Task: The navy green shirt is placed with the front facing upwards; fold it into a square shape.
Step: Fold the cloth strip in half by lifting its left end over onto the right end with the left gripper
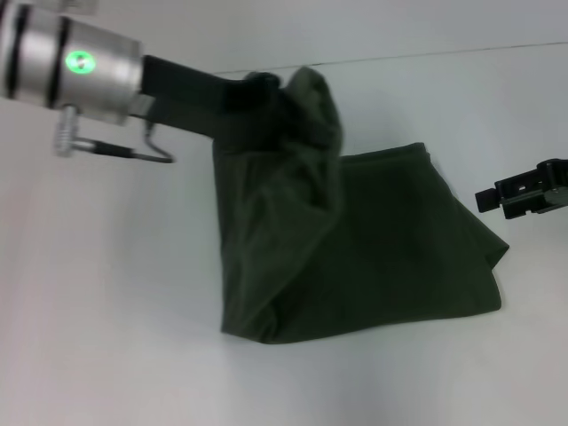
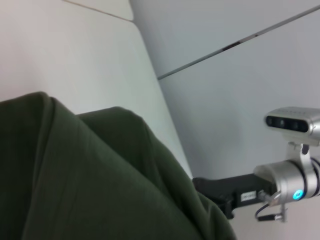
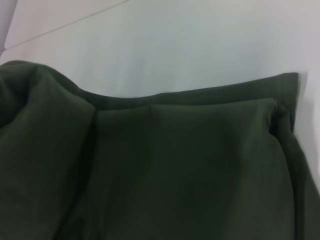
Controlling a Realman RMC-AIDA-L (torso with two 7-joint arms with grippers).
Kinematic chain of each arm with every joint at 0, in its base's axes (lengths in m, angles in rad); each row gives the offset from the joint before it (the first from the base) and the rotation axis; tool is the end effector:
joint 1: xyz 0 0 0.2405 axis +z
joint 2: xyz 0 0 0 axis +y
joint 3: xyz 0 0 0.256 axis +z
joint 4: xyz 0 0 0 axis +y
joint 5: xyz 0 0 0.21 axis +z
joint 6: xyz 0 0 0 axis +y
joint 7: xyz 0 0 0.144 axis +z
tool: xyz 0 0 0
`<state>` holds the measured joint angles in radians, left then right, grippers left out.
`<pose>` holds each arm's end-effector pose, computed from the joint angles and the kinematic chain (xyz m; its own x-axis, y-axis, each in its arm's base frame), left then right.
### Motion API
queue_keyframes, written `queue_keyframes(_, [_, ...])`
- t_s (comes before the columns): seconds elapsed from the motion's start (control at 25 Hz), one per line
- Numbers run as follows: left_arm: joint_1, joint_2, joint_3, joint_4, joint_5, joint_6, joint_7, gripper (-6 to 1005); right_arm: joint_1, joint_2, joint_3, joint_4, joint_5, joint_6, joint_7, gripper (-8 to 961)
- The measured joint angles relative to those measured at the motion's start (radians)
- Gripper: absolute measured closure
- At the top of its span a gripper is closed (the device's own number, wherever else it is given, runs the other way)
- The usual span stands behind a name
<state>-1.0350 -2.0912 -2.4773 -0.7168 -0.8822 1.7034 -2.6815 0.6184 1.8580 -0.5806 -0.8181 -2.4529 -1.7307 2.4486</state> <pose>-0.0928 0.3953 -0.0080 0.3520 0.9316 0.0910 0.8820 -0.3627 0.3009 0.2997 0.3473 0.1109 0.2169 -0.9482 -0.2321 -0.9751 -0.1993 -0.0971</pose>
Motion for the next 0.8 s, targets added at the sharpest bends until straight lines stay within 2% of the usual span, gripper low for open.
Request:
queue_keyframes(0.04, [-0.01, -0.01, 0.0, 0.008, -0.003, -0.016, 0.001, 957, 0.001, 0.002, 0.0, 0.001, 0.0, 0.002, -0.005, 220])
queue_keyframes(0.08, [-0.01, -0.01, 0.0, 0.008, -0.003, -0.016, 0.001, 957, 0.001, 0.003, -0.001, 0.002, 0.0, 0.005, -0.01, 220])
queue_keyframes(0.16, [-0.033, -0.04, 0.007, 0.024, -0.021, -0.051, 0.004, 957, 0.002, 0.004, -0.001, 0.008, 0.0, 0.01, -0.017, 220])
queue_keyframes(0.28, [-0.047, -0.062, 0.018, 0.03, -0.054, -0.084, 0.008, 957, 0.003, 0.005, -0.003, 0.014, 0.0, 0.02, -0.022, 221])
queue_keyframes(0.6, [-0.067, -0.074, 0.171, 0.134, -0.202, -0.268, 0.022, 957, 0.004, 0.019, -0.017, 0.014, 0.0, 0.025, -0.044, 221])
queue_keyframes(0.8, [-0.05, -0.078, 0.191, 0.237, -0.26, -0.386, 0.038, 947, 0.0, 0.025, -0.029, 0.014, 0.0, 0.029, -0.046, 221])
